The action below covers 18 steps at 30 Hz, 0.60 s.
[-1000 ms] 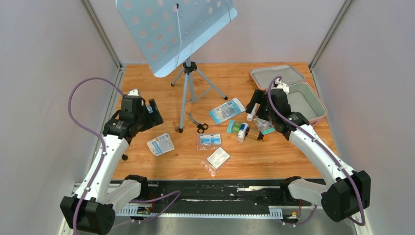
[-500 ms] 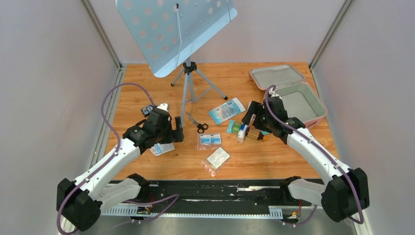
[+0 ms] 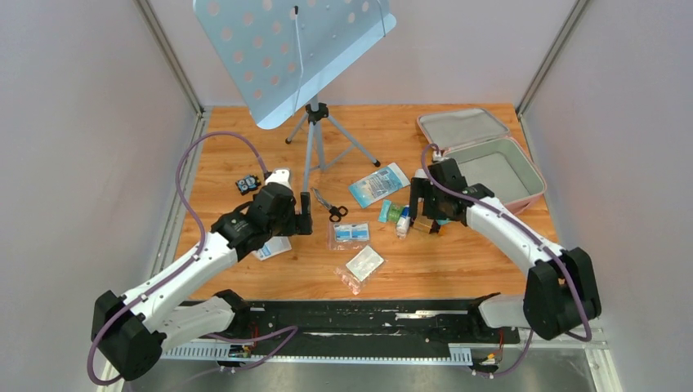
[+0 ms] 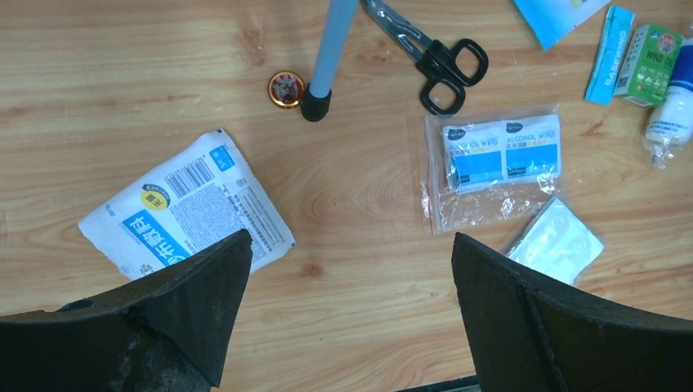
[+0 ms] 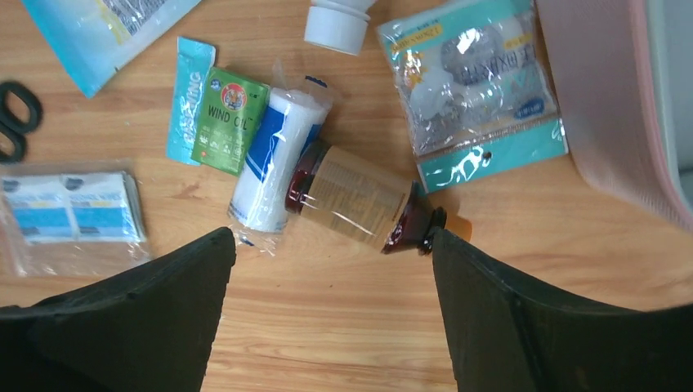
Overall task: Organize the medicine kit
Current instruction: Pick up the pill bottle at the center of the board.
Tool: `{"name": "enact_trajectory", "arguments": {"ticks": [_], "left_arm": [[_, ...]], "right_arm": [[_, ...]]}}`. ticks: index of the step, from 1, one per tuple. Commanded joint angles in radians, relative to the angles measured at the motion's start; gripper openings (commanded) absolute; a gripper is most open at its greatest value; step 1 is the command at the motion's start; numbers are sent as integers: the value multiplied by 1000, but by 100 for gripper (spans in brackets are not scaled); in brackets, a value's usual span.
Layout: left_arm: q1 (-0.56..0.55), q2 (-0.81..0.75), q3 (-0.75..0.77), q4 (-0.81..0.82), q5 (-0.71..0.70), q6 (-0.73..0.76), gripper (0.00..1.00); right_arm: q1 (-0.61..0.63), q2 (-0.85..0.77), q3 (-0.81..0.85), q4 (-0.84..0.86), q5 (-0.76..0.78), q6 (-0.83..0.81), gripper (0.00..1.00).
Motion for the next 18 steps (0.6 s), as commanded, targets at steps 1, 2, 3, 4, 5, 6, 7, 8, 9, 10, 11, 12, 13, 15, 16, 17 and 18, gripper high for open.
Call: {"name": "enact_trajectory", "arguments": {"ticks": [1, 2, 3, 4, 5, 6, 7, 8, 9, 10, 11, 12, 13, 15, 16, 17, 18], "left_arm": [[-4, 8, 62, 43, -50, 42, 100], [-4, 15, 70, 41, -50, 42, 100], [-4, 19, 74, 39, -48, 42, 100], [-4, 26, 80, 39, -47, 41, 100], [-4, 29, 82, 37, -44, 39, 100], [-4, 36, 87, 37, -40, 37, 100], [-4, 39, 89, 38, -38, 36, 100], [-4, 43, 94, 37, -34, 36, 100], [-4, 45, 96, 38, -32, 36, 100], [-4, 48, 100, 37, -30, 38, 100], [-4, 50, 102, 35, -30, 39, 100], [-4, 55, 106, 35, -30, 42, 100], [-4, 57, 107, 33, -30, 43, 100], [-4, 64, 112, 29, -31, 48, 100], [-4, 68, 117, 28, -32, 48, 100], [-4, 70, 118, 26, -32, 49, 100], [-5, 73, 121, 25, -33, 48, 100]], "right_arm": [[3, 103, 102, -62, -58, -301, 89], [4, 123, 115, -71, -73, -326, 89], [5, 146, 128, -78, -123, -351, 88], [5, 166, 141, -86, -137, -364, 88], [5, 184, 150, -89, -137, -378, 88], [5, 202, 157, -91, -132, -394, 88], [5, 219, 163, -95, -126, -420, 88], [5, 234, 169, -99, -116, -441, 87], [5, 249, 174, -105, -81, -448, 87], [5, 261, 179, -108, -68, -449, 87], [4, 271, 182, -109, -62, -476, 86], [5, 282, 186, -108, -67, -486, 85], [5, 291, 189, -108, -64, -490, 84], [4, 308, 189, -108, -48, -495, 82], [5, 314, 187, -109, -42, -494, 81], [5, 319, 186, -108, -39, -492, 80], [5, 324, 185, -107, -41, -487, 77]]}}
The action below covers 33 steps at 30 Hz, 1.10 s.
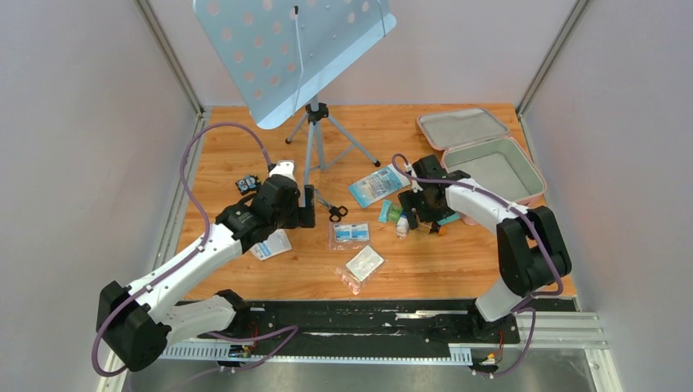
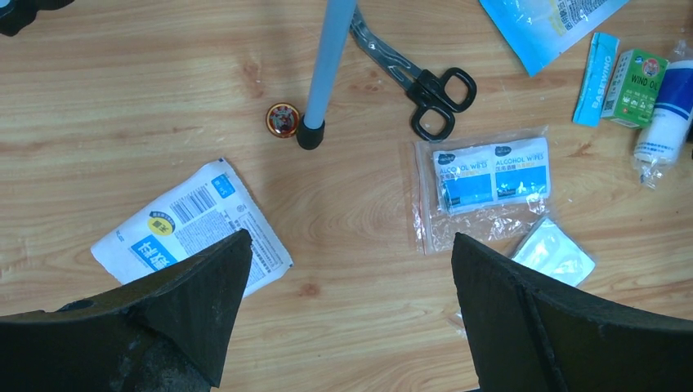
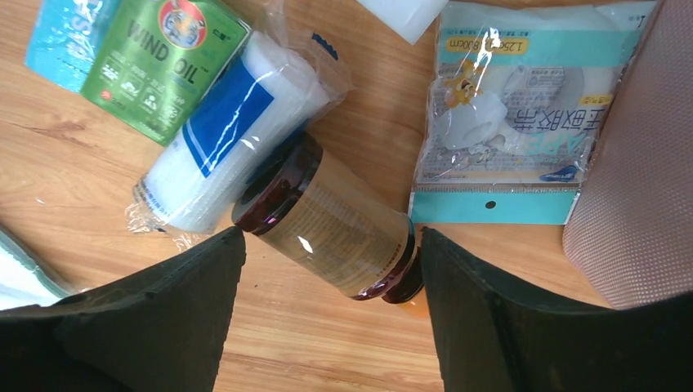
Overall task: Organize the medicine kit
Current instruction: Pick up the pill bottle at the center of the board.
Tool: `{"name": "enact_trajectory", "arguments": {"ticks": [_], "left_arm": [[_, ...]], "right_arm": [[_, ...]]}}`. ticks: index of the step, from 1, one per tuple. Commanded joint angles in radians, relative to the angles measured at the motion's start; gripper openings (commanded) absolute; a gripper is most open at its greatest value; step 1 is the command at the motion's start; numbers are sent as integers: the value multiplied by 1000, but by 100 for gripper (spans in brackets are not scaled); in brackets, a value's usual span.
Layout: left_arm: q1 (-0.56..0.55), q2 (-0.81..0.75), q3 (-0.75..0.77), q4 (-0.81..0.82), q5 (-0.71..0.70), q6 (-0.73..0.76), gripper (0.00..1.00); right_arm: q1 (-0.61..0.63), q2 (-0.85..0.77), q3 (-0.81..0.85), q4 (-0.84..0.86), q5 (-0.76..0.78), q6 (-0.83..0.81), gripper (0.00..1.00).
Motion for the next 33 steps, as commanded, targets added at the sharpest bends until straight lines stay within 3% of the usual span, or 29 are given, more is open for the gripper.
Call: {"name": "enact_trajectory", "arguments": {"ticks": [1, 10, 14, 19, 23, 27, 33], "left_arm": [[-5, 10, 47, 18, -9, 13, 100], [-4, 18, 47, 21, -7, 5, 100], [-4, 30, 50, 27, -5, 8, 100], [-5, 48, 57, 34, 8, 7, 100], [-5, 52, 62, 35, 14, 8, 100], [-4, 52, 66, 32, 13, 13, 100], [-5, 61, 76, 31, 16, 16, 100]], "right_arm": [[4, 21, 34, 0, 24, -32, 75], [8, 19, -4, -5, -44, 56, 58], [25, 8, -16, -11, -80, 90, 55], [43, 49, -21, -11, -65, 105, 60], [53, 62, -12, -11, -52, 112, 48], [55, 10, 0, -20, -47, 120, 36], [54, -136, 44, -56, -45, 131, 32]]}}
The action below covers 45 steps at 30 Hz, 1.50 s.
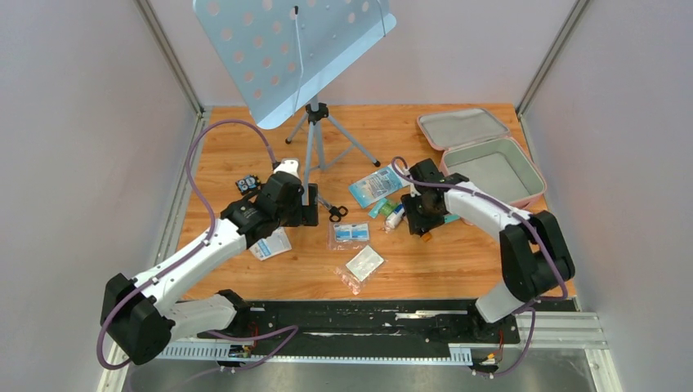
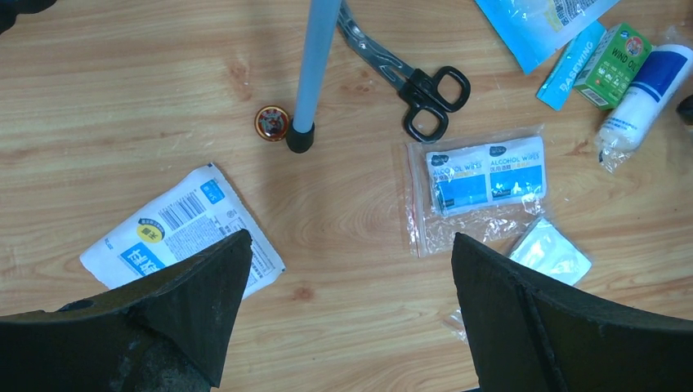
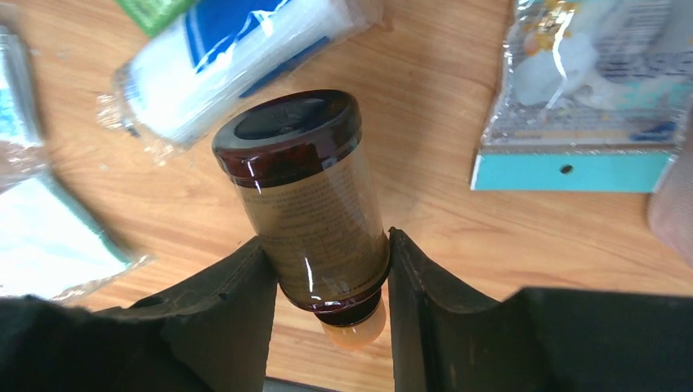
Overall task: Organize the medicine kit
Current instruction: Pick up the pill bottle at the center of the board, then place the pill bottle in the medicine box.
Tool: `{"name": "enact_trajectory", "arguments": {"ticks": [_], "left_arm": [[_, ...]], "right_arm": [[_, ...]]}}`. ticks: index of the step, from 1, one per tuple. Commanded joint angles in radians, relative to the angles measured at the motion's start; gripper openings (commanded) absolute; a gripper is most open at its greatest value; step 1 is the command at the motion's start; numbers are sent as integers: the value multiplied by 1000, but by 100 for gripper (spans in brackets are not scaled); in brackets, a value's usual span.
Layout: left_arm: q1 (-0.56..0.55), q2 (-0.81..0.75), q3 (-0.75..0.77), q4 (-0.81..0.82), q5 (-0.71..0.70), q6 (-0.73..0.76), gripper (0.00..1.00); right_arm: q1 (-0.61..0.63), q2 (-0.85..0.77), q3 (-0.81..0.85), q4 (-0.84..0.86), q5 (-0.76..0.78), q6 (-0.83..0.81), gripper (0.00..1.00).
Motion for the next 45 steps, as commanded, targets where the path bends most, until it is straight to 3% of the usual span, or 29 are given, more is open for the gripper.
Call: {"name": "enact_trajectory", "arguments": {"ticks": [1, 8, 14, 23, 32, 35, 40, 45], "left_arm": [[-5, 12, 51, 24, 0, 14, 100], [-4, 12, 70, 17, 4, 40, 100], [-5, -11, 61, 25, 28, 54, 100], [-5, -35, 53, 22, 24, 49, 100], [-4, -52, 49, 17, 21, 33, 100], [-4, -57, 49, 12, 19, 27, 100], [-4, -76, 46, 0, 13, 18, 100], [-4, -92, 33, -6, 6, 7, 100]], "right_arm": [[5, -164, 77, -26, 8, 27, 32], [-66, -339, 234, -47, 116, 64, 34], [-288, -386, 337, 6, 90, 84, 34], [-561, -281, 257, 174, -27, 135, 34], [-608, -109, 216, 278, -47, 169, 38], [-608, -63, 203, 290, -51, 173, 49], [-608, -53, 187, 293, -30, 176, 82], [-604, -111, 182, 288, -28, 180, 87]]}}
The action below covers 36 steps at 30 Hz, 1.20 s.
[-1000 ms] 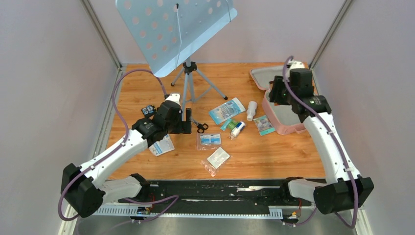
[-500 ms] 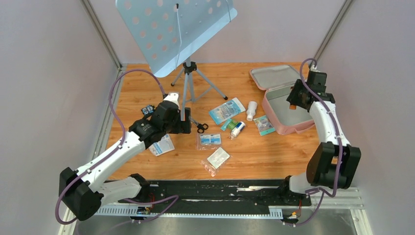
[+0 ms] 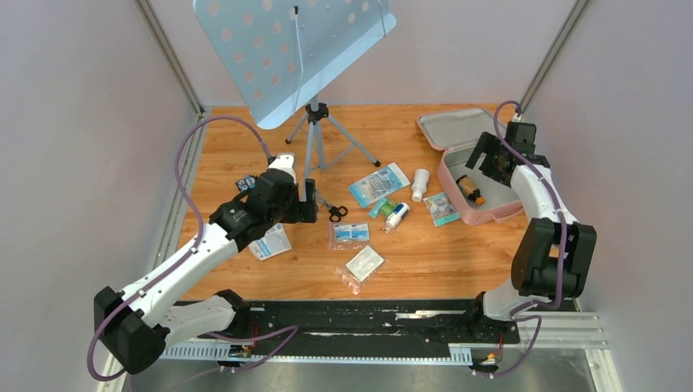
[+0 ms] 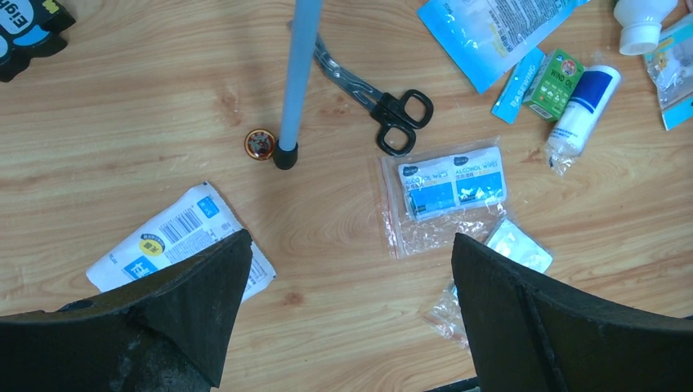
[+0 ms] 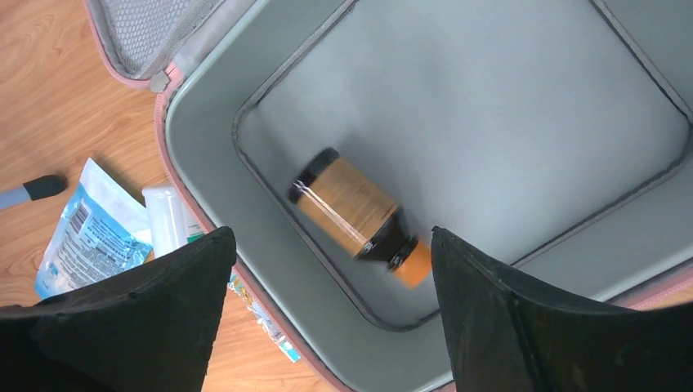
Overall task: Organize the medicine kit
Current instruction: Place the pill bottle in the medicine box, then pick up the pill bottle at the center of the board.
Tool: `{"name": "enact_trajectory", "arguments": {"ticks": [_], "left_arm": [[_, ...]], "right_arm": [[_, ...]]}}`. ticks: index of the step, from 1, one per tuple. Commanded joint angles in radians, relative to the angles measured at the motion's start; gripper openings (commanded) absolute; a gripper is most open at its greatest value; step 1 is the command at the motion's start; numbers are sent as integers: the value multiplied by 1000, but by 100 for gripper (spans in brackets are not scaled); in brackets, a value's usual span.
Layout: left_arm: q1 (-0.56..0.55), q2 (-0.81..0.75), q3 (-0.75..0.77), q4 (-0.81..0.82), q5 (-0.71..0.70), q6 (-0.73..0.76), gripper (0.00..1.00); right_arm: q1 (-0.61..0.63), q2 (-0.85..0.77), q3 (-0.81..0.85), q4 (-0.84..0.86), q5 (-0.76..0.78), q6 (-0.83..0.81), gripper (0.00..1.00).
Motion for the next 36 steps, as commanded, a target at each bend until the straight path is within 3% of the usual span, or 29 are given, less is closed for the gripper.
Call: {"name": "enact_trajectory", "arguments": {"ticks": [1, 8, 13, 20, 36], "left_arm": [[-5, -33, -5, 5, -18, -19, 100], [-5, -20, -7, 13, -16, -22, 100], [-4, -18, -9, 19, -13, -26, 100], [-5, -47, -23, 14, -23, -38, 100], [-4, -90, -36, -8, -43, -45, 100]], "right_arm": [[8, -85, 2, 46, 1, 18, 86], [225, -180, 6, 32, 23, 45, 79], [397, -134, -1, 29, 159, 95, 66], [415, 36, 27, 36, 101, 176, 65], [404, 364, 191, 41, 112, 156, 67]]}}
